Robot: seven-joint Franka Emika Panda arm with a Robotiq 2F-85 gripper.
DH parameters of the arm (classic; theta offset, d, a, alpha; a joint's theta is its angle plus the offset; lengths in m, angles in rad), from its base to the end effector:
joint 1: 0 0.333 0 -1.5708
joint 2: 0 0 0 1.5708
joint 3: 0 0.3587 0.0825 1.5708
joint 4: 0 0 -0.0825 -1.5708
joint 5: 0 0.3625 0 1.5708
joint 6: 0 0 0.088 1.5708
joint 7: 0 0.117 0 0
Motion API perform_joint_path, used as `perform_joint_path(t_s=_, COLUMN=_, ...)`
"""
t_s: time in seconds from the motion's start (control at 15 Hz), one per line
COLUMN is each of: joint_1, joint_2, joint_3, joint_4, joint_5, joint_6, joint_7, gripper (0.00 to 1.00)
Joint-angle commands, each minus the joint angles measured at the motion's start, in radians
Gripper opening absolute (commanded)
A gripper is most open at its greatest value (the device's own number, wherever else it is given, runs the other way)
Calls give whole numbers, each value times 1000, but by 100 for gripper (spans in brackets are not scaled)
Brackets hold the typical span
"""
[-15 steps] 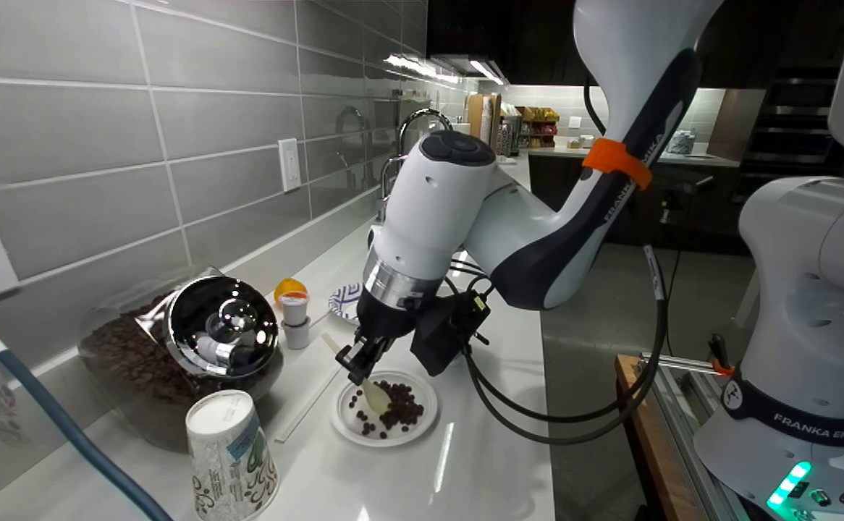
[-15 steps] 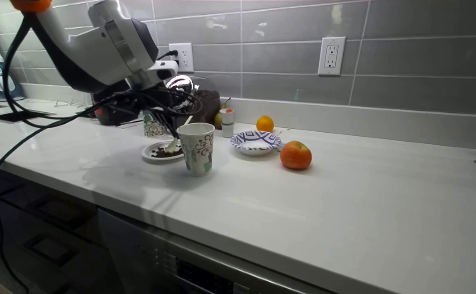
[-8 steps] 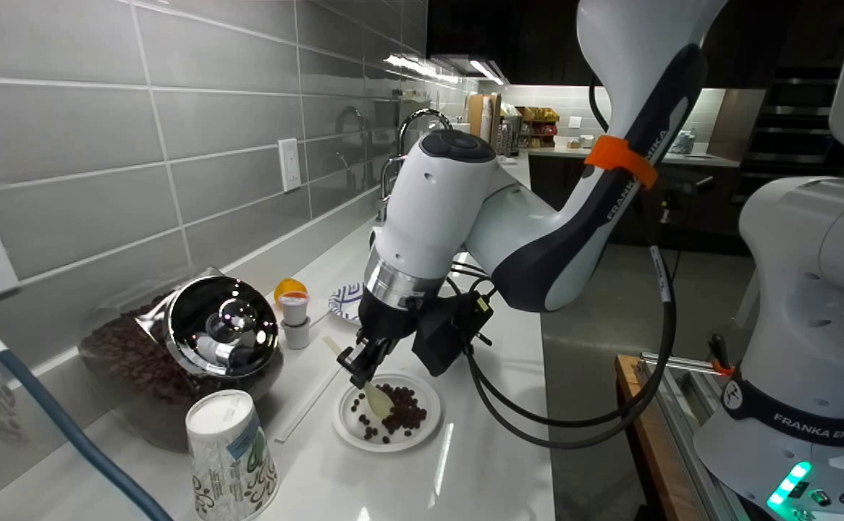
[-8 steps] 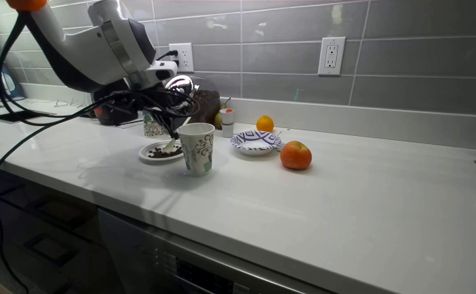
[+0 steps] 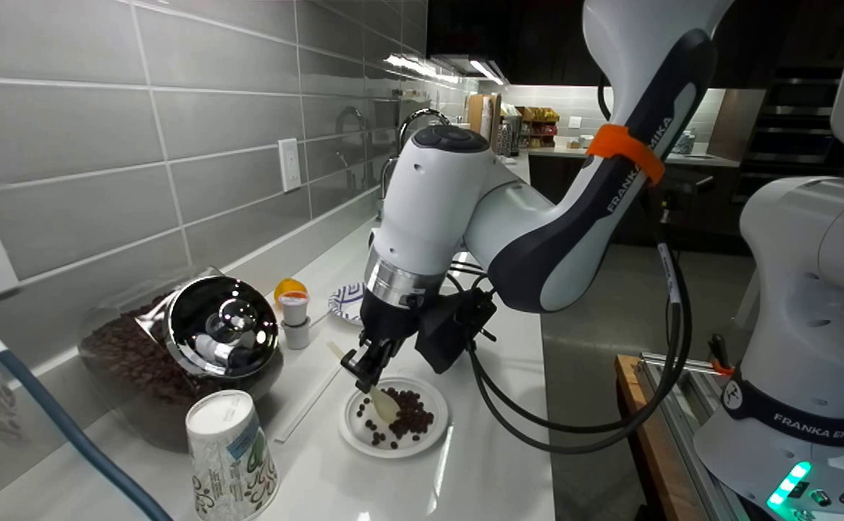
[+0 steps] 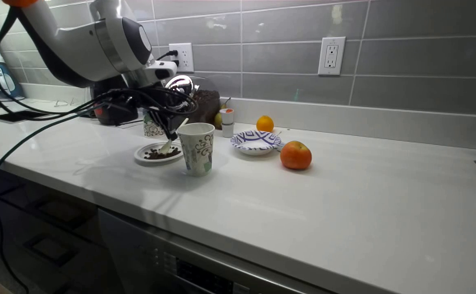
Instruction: Use the white spoon to take some of the contents on the white plate and place them in the white cup.
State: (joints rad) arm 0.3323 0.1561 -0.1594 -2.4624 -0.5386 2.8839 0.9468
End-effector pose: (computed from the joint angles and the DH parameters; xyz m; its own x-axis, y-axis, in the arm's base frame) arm 0.4863 0.1141 0.3082 0.9108 -0.2441 0.3329 -0.2635 -0.9646 0.0138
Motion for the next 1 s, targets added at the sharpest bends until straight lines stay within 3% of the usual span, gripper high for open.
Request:
perform_joint_path(t_s=0.0, joint_1=-13, joint_2=-32, joint_3=31, joint_4=-16, joint_5=78, joint_6=-51, joint_7=-74, gripper=4)
perform_joint_path(t_s=0.53, joint_1=-6, joint_2=-56, joint_3=43, joint_4=-7, joint_5=137, joint_6=-116, joint_7=-127, gripper=4)
perform_joint_path(t_s=0.93, joint_1=-1, joint_2=-53, joint_3=33, joint_4=9, joint_5=103, joint_6=-129, joint_7=-114, gripper=4)
